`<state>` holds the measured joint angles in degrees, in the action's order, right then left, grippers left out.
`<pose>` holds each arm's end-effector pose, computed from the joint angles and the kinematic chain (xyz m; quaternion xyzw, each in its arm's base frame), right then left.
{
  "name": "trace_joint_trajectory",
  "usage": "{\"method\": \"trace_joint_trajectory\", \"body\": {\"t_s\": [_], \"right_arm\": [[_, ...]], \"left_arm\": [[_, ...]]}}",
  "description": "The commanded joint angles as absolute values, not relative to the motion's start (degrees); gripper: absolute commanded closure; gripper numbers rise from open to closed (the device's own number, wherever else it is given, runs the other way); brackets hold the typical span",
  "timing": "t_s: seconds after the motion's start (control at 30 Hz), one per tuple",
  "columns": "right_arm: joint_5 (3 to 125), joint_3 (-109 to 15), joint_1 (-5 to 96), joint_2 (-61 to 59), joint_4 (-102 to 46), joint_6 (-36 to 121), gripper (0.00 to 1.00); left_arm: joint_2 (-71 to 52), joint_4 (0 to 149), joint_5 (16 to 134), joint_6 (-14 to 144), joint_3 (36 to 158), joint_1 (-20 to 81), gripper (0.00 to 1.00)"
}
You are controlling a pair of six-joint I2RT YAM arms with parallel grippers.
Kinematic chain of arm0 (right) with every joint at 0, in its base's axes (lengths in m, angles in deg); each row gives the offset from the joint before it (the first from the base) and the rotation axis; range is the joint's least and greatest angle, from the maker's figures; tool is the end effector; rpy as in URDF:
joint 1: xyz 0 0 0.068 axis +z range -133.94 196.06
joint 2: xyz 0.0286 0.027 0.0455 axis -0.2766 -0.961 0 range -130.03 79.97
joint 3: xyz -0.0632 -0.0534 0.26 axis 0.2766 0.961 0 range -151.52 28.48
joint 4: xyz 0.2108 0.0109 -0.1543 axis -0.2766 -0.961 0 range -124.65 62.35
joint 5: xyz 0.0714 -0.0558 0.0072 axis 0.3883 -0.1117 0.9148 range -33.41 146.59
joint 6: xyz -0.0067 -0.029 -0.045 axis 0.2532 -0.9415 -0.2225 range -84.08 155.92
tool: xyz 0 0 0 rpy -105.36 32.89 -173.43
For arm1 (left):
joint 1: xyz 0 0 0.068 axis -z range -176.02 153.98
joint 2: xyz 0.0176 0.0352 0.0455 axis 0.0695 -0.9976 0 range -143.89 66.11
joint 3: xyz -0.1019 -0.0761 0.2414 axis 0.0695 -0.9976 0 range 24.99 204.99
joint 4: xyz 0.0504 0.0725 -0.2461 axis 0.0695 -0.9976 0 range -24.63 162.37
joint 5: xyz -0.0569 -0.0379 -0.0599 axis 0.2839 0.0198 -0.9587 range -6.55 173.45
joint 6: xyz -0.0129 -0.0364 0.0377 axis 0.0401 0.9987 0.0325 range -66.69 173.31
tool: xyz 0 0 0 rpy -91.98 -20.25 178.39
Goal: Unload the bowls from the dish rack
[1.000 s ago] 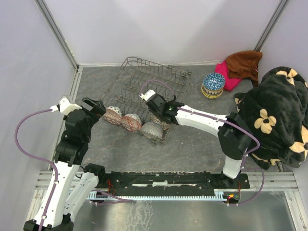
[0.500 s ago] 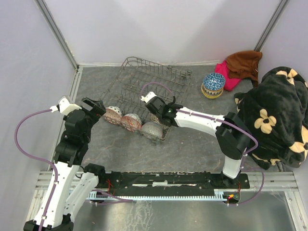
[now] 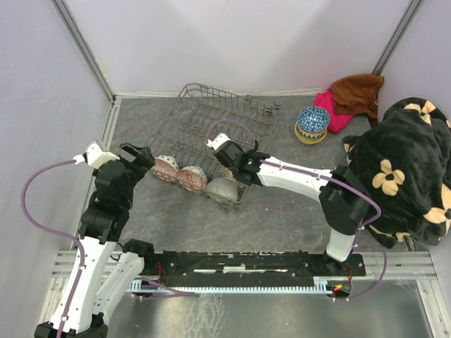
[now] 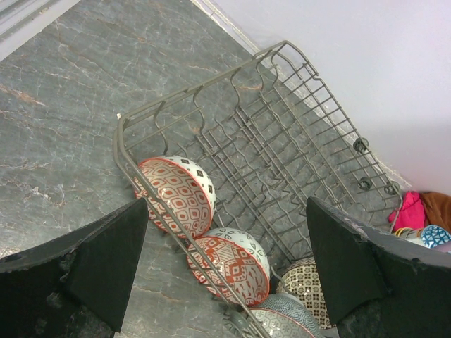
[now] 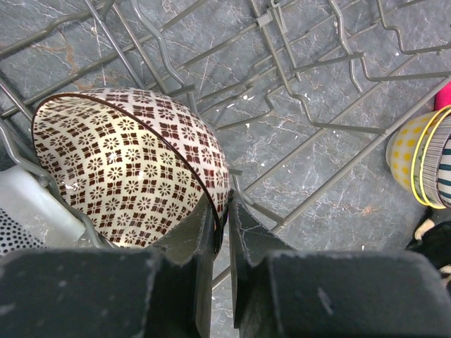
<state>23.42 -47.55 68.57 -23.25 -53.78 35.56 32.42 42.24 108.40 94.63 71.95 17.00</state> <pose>0.2515 0.2959 0.2288 -0.3245 0.8546 -0.1107 0.3900 0.1269 -0.0139 0.3438 -0.3165 0.7288 -0.1113 0.5968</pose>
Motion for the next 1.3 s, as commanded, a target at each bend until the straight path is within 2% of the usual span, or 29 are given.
{"method": "trace_joint_trajectory", "body": {"t_s": [0.0, 0.4, 1.03, 1.27], "right_arm": [[19.2, -51.5, 68.8, -16.5, -52.5, 34.3, 0.99], [15.1, -58.3, 68.8, -17.0, -53.9, 30.0, 0.99], [16.5, -50.1, 69.0, -19.9, -49.9, 34.1, 0.99], [12.2, -49.7, 70.7, -21.5, -48.7, 34.0, 0.99]], "left_arm": [[32.8, 43.9, 109.0, 94.4, 72.7, 17.2, 0.01], [32.8, 44.0, 109.2, 94.4, 72.3, 17.2, 0.01], [33.1, 44.0, 109.6, 94.3, 71.3, 17.2, 0.01], [33.0, 44.2, 109.6, 94.3, 71.0, 17.3, 0.01]]}}
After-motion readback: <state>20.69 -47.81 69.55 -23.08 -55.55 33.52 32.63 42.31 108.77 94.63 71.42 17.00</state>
